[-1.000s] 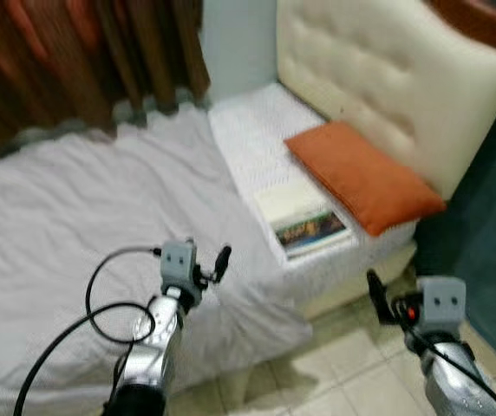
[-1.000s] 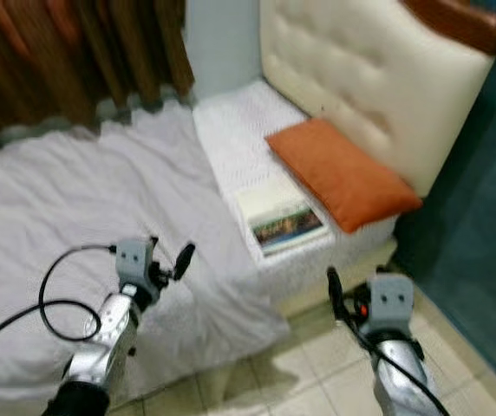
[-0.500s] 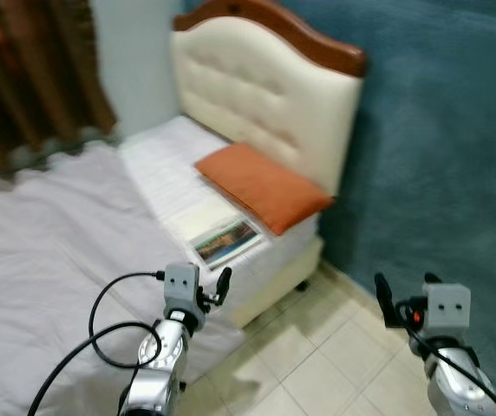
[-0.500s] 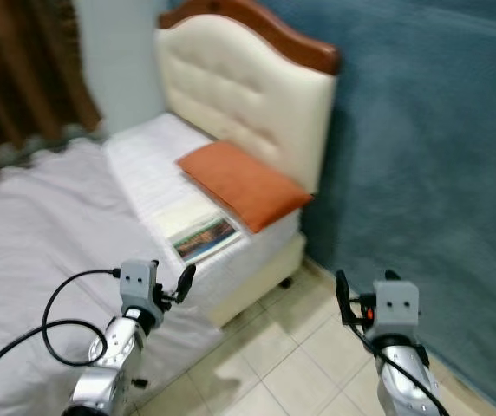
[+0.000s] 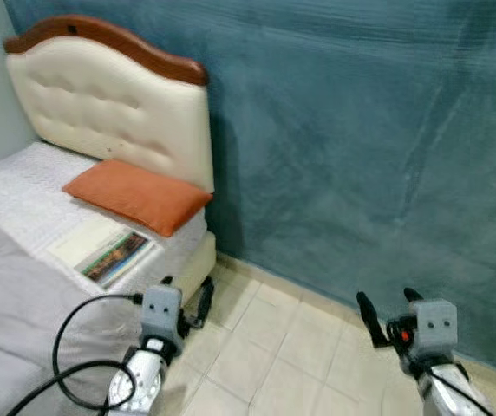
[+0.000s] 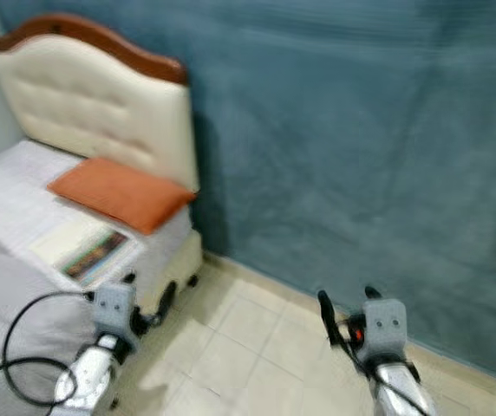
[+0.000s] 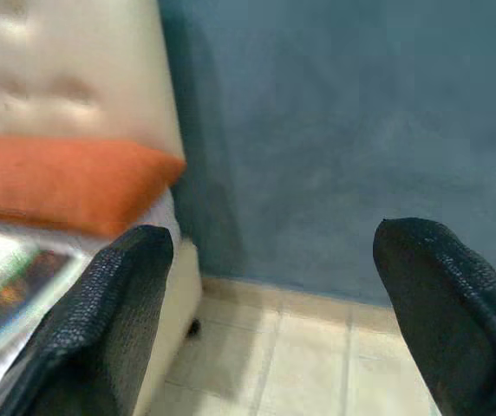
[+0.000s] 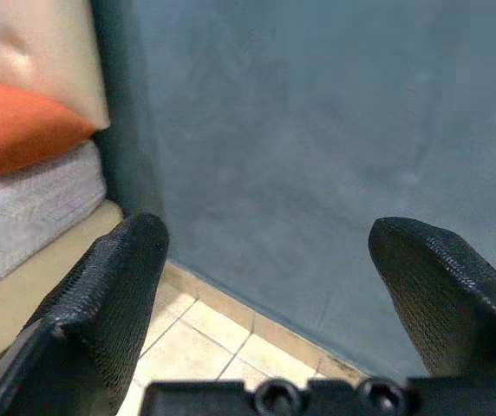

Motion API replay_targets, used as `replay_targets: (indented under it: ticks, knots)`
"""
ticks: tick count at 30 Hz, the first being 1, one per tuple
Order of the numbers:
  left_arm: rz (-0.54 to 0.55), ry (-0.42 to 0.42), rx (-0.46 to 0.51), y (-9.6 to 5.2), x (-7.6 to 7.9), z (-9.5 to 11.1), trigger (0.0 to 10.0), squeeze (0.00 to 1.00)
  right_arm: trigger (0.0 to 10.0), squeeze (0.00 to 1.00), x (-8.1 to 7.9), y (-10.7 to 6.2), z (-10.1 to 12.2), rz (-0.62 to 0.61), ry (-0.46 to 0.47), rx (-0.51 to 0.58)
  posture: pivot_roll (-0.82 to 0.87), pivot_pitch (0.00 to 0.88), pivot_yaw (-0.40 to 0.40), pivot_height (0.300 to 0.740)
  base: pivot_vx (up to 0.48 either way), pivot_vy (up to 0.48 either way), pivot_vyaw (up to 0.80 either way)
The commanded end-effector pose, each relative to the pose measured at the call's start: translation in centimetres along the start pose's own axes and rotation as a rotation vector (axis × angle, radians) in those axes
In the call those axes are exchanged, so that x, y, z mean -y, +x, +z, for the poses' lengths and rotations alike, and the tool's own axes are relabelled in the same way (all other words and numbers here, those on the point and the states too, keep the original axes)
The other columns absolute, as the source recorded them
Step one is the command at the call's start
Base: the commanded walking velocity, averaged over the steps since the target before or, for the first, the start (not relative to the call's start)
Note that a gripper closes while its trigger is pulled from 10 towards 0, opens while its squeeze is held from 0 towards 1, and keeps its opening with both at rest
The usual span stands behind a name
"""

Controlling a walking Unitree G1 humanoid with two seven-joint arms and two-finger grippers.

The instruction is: Clean up the room

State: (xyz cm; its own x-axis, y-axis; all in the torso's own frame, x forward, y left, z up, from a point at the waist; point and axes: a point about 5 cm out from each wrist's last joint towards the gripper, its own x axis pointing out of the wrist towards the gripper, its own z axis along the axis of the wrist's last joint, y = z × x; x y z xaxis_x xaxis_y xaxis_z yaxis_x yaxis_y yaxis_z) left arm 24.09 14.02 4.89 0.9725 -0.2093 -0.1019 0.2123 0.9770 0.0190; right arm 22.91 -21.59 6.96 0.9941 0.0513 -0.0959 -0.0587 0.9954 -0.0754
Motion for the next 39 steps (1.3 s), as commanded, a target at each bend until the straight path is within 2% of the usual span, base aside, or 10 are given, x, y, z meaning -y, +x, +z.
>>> replay_targets:
  ticks: [1, 8, 20, 24, 25, 27, 31, 36, 38, 39]
  knots:
    - [-0.029, -0.030, -0.017, 0.4, 1.0, -0.1, 10.0, 0.00, 10.0, 0.00, 0.6, -0.6, -0.9, -0.022, 0.008, -0.039, -0.18, 0.000, 0.019, 0.740, 0.000, -0.480, -0.80]
    - [-0.073, -0.026, -0.050, 2.5, 1.6, 0.0, 10.0, 0.00, 10.0, 0.00, 0.6, -0.7, -1.3, -0.047, 0.009, -0.037, -0.22, 0.000, 0.054, 0.740, 0.000, -0.480, -0.80]
    - [-0.062, -0.046, -0.055, 3.1, 1.4, 0.2, 10.0, 0.00, 10.0, 0.00, 0.2, 0.0, -1.0, -0.004, 0.020, -0.030, -0.23, 0.000, 0.066, 0.740, 0.320, -0.040, 0.10]
    - [-0.073, -0.054, -0.092, 1.2, 0.3, -0.5, 10.0, 0.00, 10.0, 0.00, -0.5, -1.4, -1.7, 0.031, 0.044, -0.068, -0.23, 0.000, 0.073, 0.740, 0.480, 0.000, 0.61]
    - [-0.074, -0.064, -0.102, -0.7, -0.2, -0.8, 10.0, 0.00, 10.0, 0.00, -1.3, -2.7, -1.9, 0.073, 0.062, -0.080, -0.23, 0.000, 0.076, 0.740, 0.480, 0.000, 0.00]
    - [-0.073, -0.065, -0.106, -2.0, -0.6, -0.6, 10.0, 0.00, 10.0, 0.00, -1.8, -3.4, -1.7, 0.108, 0.070, -0.077, -0.23, 0.000, 0.077, 0.740, 0.480, 0.000, 0.00]
    - [-0.083, -0.028, -0.100, -0.8, -0.4, 0.1, 10.0, 0.00, 10.0, 0.00, -1.9, -2.6, -1.6, 0.116, 0.064, -0.094, -0.21, 0.000, 0.074, 0.740, 0.107, 0.000, -0.19]
    - [-0.071, -0.037, -0.113, -0.7, -0.4, 0.0, 10.0, 0.00, 10.0, 0.00, -1.2, -2.5, -1.9, 0.087, 0.017, -0.125, -0.23, 0.000, 0.072, 0.740, 0.000, 0.000, -0.80]
    - [-0.010, -0.040, -0.132, -0.8, -0.6, -0.5, 10.0, 0.00, 10.0, 0.00, -1.2, -2.7, -2.0, 0.094, -0.008, -0.130, -0.23, 0.000, 0.070, 0.740, 0.000, 0.000, -0.40]
    - [0.090, -0.063, -0.128, -1.5, -1.5, -0.5, 10.0, 0.00, 10.0, 0.00, -1.1, -2.8, -2.1, 0.088, -0.004, -0.139, -0.22, 0.000, 0.070, 0.740, 0.000, 0.000, 0.00]
